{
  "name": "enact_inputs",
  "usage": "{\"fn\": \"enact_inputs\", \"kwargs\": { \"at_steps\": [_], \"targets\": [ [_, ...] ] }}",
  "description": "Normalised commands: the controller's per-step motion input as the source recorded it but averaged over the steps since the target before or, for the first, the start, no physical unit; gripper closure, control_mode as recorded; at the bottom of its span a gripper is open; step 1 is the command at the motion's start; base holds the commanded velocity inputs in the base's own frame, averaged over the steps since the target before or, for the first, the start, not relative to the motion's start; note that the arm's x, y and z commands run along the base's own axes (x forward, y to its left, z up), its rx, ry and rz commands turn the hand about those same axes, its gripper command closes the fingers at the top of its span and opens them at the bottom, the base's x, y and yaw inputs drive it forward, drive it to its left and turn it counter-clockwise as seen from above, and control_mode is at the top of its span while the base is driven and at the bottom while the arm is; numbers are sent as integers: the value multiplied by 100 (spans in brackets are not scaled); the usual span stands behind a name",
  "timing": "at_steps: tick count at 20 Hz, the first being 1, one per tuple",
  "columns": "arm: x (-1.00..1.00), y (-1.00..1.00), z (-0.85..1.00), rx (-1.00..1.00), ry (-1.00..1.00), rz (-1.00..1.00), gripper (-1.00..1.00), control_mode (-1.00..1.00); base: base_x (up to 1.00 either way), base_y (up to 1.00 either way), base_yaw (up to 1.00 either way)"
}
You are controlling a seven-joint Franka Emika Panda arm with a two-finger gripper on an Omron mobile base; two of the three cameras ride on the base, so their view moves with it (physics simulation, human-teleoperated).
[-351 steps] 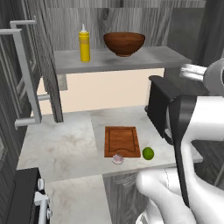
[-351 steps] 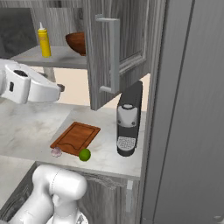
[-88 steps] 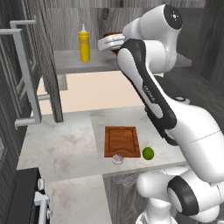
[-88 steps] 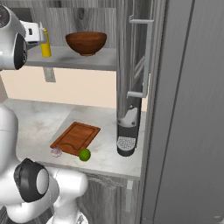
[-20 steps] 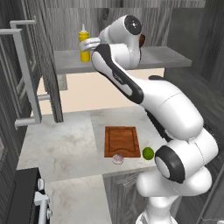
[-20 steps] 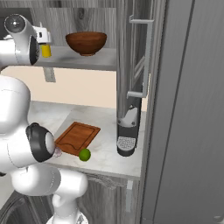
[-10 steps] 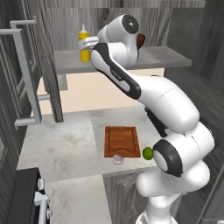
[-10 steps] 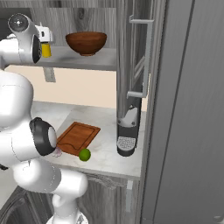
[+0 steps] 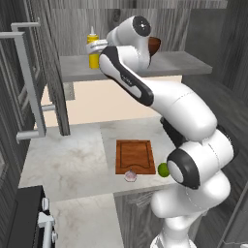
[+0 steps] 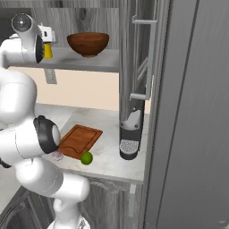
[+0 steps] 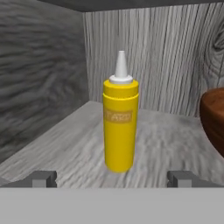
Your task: Open the cabinet. Place the bowl and condiment on the counter. Then place the lime and garlic on the cutting board.
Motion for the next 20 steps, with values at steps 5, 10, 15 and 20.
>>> {"fn": "enact_inputs", "kwargs": {
  "at_steps": [5, 10, 15, 20],
  "targets": [
    [13, 5, 0, 0, 0, -1, -100, -100, 0, 0, 0],
    [17, 7, 0, 0, 0, 0, -100, -100, 0, 0, 0],
    [17, 5, 0, 0, 0, 0, -100, -100, 0, 0, 0],
    [19, 6, 0, 0, 0, 0, -100, -100, 0, 0, 0]
  ]
}}
